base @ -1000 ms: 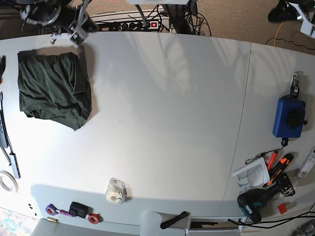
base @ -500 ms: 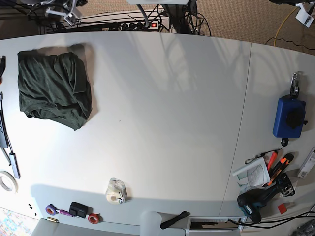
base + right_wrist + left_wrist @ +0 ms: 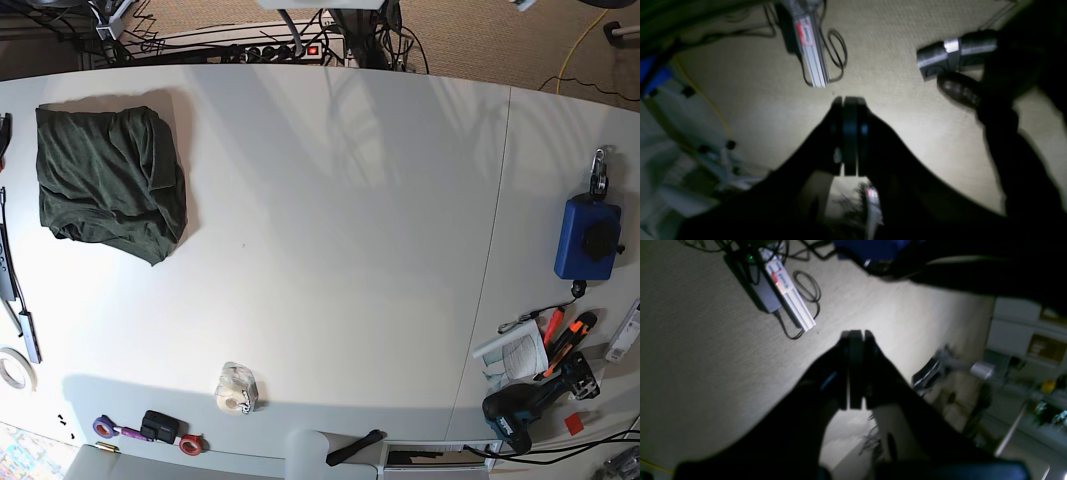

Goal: Layout the t-shirt on the table in an organized manner, then fold the t-shirt properly

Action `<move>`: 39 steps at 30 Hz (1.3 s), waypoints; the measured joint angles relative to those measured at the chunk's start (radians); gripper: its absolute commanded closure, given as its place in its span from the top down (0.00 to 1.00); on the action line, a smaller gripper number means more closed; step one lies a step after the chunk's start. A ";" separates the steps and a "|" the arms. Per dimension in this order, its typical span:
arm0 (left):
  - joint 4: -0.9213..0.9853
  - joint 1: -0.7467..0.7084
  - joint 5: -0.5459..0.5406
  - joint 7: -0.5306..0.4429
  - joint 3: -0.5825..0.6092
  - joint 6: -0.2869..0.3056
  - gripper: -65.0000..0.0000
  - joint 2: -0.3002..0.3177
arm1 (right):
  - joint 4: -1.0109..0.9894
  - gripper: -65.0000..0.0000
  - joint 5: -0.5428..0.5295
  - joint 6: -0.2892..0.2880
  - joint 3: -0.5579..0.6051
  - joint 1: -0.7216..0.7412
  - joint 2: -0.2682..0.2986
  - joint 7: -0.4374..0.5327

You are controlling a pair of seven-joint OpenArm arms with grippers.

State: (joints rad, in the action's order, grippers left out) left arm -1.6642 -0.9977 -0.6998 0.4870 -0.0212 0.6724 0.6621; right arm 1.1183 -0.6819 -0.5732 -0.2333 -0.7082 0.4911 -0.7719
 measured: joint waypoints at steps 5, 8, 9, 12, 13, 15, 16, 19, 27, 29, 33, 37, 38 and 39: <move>0.130 0.170 0.124 -0.035 0.147 -0.196 0.00 -0.055 | -0.164 0.00 0.001 0.000 0.090 0.087 -0.001 0.066; 0.228 0.271 0.166 -0.043 0.211 -0.257 0.00 -0.097 | -0.229 0.00 0.002 0.000 0.155 0.122 -0.016 0.146; 0.265 0.301 0.175 -0.044 0.235 -0.266 0.00 -0.107 | -0.246 0.00 0.001 0.000 0.171 0.132 -0.030 0.159; 0.378 0.374 0.230 -0.116 0.292 -0.286 0.00 -0.138 | -0.289 0.00 0.002 0.000 0.198 0.167 -0.099 0.199; 0.414 0.399 0.244 -0.138 0.308 -0.299 0.00 -0.148 | -0.301 0.00 0.001 0.000 0.203 0.183 -0.126 0.200; 0.478 0.444 0.271 -0.158 0.323 -0.339 0.00 -0.181 | -0.323 0.00 0.002 0.000 0.204 0.216 -0.170 0.199; 0.506 0.464 0.290 -0.160 0.325 -0.353 0.00 -0.200 | -0.333 0.00 0.000 0.000 0.204 0.232 -0.187 0.203; 0.575 0.503 0.298 -0.161 0.328 -0.368 0.00 -0.253 | -0.340 0.00 0.003 0.001 0.203 0.266 -0.219 0.203; 0.617 0.533 0.299 -0.212 0.328 -0.370 0.00 -0.294 | -0.340 0.00 0.063 0.151 0.203 0.356 -0.242 0.216; 0.617 0.536 0.298 -0.212 0.328 -0.399 0.00 -0.306 | -0.339 0.00 0.158 0.266 0.203 0.380 -0.242 0.236; 0.620 0.537 0.365 -0.212 0.328 -0.618 0.00 -0.341 | -0.340 0.00 0.290 0.425 0.203 0.398 -0.249 0.251; 0.632 0.542 0.420 -0.237 0.327 -0.703 0.00 -0.366 | -0.341 0.00 0.291 0.433 0.203 0.397 -0.268 0.256; 0.637 0.542 0.419 -0.251 0.327 -0.707 0.00 -0.374 | -0.341 0.00 0.291 0.435 0.203 0.398 -0.273 0.259; 0.642 0.542 0.419 -0.263 0.327 -0.707 0.00 -0.382 | -0.341 0.00 0.291 0.435 0.203 0.398 -0.277 0.261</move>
State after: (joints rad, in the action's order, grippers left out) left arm -1.0225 -0.4553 -0.2806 0.2241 0.3058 -0.0345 0.2802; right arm 0.7776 -0.3908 -0.1383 -0.0307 -0.3103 0.2138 -0.5110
